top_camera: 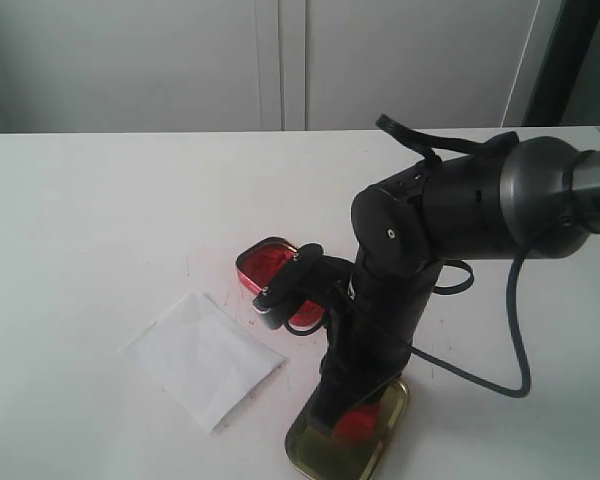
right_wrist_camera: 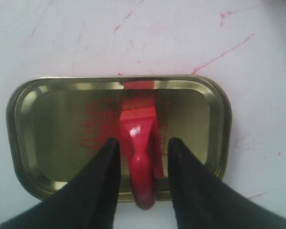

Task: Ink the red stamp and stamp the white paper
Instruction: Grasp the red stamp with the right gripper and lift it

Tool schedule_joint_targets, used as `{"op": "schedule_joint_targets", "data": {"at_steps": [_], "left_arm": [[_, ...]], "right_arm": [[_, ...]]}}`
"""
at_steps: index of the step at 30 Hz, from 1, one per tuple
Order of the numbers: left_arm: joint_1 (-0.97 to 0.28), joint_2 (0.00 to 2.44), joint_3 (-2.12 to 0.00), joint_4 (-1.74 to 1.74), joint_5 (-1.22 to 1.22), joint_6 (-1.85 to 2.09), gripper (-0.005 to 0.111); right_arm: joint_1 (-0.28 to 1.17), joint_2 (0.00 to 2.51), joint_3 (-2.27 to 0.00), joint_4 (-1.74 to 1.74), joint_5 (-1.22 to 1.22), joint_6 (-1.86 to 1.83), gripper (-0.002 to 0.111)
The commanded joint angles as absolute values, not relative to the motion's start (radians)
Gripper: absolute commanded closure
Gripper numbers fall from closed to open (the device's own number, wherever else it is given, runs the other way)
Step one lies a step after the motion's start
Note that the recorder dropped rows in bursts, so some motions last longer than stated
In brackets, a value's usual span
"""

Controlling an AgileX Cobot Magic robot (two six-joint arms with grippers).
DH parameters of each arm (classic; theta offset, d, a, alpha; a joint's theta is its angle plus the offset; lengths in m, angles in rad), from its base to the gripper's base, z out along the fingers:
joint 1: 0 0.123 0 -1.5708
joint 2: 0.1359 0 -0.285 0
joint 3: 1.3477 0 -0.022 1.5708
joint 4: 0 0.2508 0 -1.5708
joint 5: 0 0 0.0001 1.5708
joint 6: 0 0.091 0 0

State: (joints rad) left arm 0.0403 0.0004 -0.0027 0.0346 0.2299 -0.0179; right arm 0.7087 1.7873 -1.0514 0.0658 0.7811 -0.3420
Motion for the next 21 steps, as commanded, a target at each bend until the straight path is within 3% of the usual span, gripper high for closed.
{"op": "schedule_joint_targets", "data": {"at_steps": [1, 3, 9, 21], "left_arm": [[0.037, 0.000, 0.000, 0.031, 0.232, -0.022, 0.107], [0.037, 0.000, 0.000, 0.031, 0.232, -0.022, 0.107], [0.037, 0.000, 0.000, 0.031, 0.232, -0.022, 0.107], [0.037, 0.000, 0.000, 0.031, 0.232, -0.022, 0.107]], "right_arm": [[0.708, 1.787, -1.057, 0.055, 0.778, -0.352, 0.075], [0.708, 1.787, -1.057, 0.055, 0.779, -0.352, 0.079], [0.708, 1.787, -1.057, 0.055, 0.790, -0.352, 0.108], [0.708, 1.750, -1.061, 0.055, 0.806, -0.352, 0.108]]}}
